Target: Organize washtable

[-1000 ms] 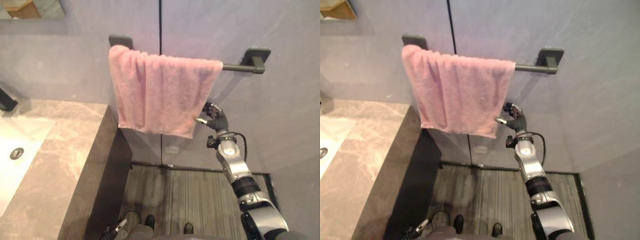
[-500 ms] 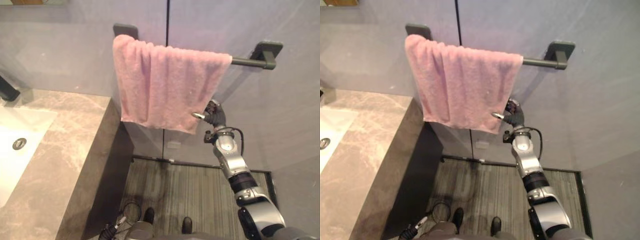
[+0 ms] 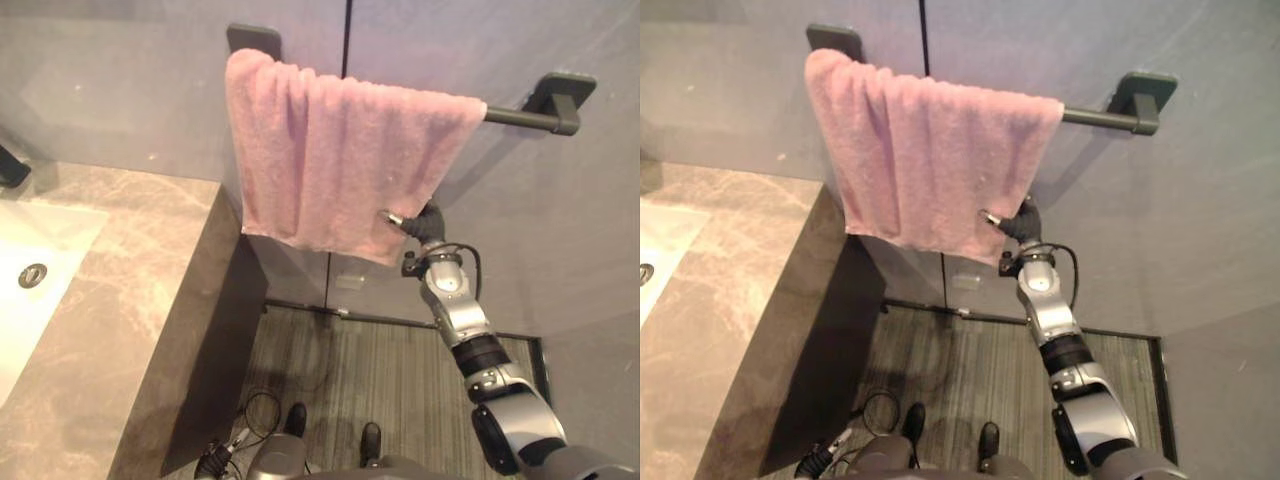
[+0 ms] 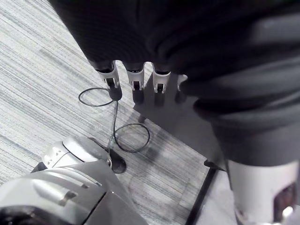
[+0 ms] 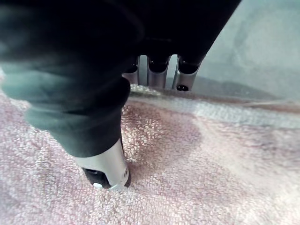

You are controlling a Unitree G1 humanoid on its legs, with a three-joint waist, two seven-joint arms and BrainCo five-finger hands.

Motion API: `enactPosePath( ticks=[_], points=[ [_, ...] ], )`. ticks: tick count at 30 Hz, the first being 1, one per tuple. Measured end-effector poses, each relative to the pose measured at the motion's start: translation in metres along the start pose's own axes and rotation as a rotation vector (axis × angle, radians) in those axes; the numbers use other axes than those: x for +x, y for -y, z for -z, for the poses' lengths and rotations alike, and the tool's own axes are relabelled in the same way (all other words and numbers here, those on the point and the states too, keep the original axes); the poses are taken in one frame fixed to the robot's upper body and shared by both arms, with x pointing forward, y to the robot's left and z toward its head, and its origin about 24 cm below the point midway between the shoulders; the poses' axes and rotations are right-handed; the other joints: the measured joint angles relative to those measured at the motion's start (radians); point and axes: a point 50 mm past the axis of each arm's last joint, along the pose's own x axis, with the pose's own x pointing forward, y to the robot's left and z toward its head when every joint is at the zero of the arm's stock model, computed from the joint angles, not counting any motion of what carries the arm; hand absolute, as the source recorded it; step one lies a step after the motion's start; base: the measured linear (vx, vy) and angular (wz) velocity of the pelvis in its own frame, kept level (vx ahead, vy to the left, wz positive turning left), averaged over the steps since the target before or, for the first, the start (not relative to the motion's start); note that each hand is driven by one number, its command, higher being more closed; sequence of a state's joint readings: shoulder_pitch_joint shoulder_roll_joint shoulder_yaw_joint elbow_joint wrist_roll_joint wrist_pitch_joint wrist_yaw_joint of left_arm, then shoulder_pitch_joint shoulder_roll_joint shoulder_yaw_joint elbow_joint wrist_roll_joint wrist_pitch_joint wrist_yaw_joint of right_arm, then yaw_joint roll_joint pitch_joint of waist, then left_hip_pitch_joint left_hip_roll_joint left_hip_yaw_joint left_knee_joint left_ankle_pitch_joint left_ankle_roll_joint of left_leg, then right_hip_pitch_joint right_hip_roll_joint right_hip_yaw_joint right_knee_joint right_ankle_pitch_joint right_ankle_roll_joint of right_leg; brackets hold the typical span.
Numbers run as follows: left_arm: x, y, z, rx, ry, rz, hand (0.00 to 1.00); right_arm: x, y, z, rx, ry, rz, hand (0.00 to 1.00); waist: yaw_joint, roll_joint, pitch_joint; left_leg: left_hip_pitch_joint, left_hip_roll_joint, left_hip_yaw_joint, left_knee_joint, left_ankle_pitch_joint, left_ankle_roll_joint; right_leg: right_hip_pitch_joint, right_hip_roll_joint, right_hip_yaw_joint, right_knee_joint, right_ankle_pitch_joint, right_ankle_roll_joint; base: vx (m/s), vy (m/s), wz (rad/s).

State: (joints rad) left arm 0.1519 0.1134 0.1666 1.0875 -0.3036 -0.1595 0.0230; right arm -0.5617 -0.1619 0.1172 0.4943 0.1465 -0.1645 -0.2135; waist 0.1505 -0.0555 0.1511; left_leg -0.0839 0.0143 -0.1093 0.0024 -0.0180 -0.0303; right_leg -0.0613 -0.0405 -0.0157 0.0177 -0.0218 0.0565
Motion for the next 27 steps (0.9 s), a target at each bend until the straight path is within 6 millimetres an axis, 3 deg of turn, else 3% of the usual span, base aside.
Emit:
enactPosePath(
  ticks=[5, 9, 14, 17, 21, 27],
  points=[
    [0.0, 0.002, -0.003, -0.003, 0.014, 0.006, 0.0, 0.001, 0.003, -0.003, 0.004, 0.014, 0.015, 1.0, -0.001, 0.0, 0.001, -0.008, 0.0, 0.003, 0.0, 0.0, 0.0, -0.01, 0.0, 0.004, 0.001, 0.0, 0.0, 0.0, 0.0, 0.0],
    [0.0, 0.021, -0.025, 0.028, 0.121, 0.09, 0.0, 0.002, 0.011, -0.008, 0.017, 0.033, 0.05, 1.0, 0.0, 0.005, 0.006, -0.008, 0.003, 0.003, 0.0, 0.0, 0.0, -0.01, -0.001, 0.004, 0.001, 0.0, 0.0, 0.0, 0.0, 0.0],
    [-0.036, 0.088, -0.098, 0.04, 0.506, 0.405, 0.0, 0.002, 0.022, -0.024, 0.024, 0.103, 0.082, 1.0, -0.003, 0.014, 0.012, -0.012, 0.001, 0.002, 0.006, 0.0, 0.0, -0.01, -0.012, 0.004, 0.0, 0.0, 0.0, 0.0, 0.0, 0.0],
    [-0.067, 0.112, -0.128, 0.026, 0.683, 0.557, 0.0, 0.001, 0.027, -0.026, 0.031, 0.113, 0.113, 1.0, -0.013, 0.015, 0.012, -0.012, 0.002, 0.006, 0.007, -0.001, 0.001, -0.011, -0.012, 0.01, -0.001, 0.0, 0.0, 0.0, 0.0, -0.03],
    [-0.084, 0.114, -0.152, 0.007, 0.804, 0.596, 0.0, 0.0, 0.028, -0.025, 0.033, 0.111, 0.118, 1.0, -0.027, 0.018, 0.01, -0.012, 0.003, 0.02, 0.01, -0.001, 0.001, -0.015, -0.011, 0.024, -0.003, 0.004, 0.0, 0.01, 0.002, -0.13],
    [-0.102, 0.113, -0.209, -0.065, 1.017, 0.55, 0.0, -0.006, 0.031, -0.023, 0.037, 0.112, 0.103, 1.0, -0.027, 0.021, 0.009, -0.012, 0.004, 0.037, 0.015, -0.001, 0.001, -0.022, -0.01, 0.054, -0.013, 0.023, 0.0, -0.02, 0.01, -0.13]
  ],
)
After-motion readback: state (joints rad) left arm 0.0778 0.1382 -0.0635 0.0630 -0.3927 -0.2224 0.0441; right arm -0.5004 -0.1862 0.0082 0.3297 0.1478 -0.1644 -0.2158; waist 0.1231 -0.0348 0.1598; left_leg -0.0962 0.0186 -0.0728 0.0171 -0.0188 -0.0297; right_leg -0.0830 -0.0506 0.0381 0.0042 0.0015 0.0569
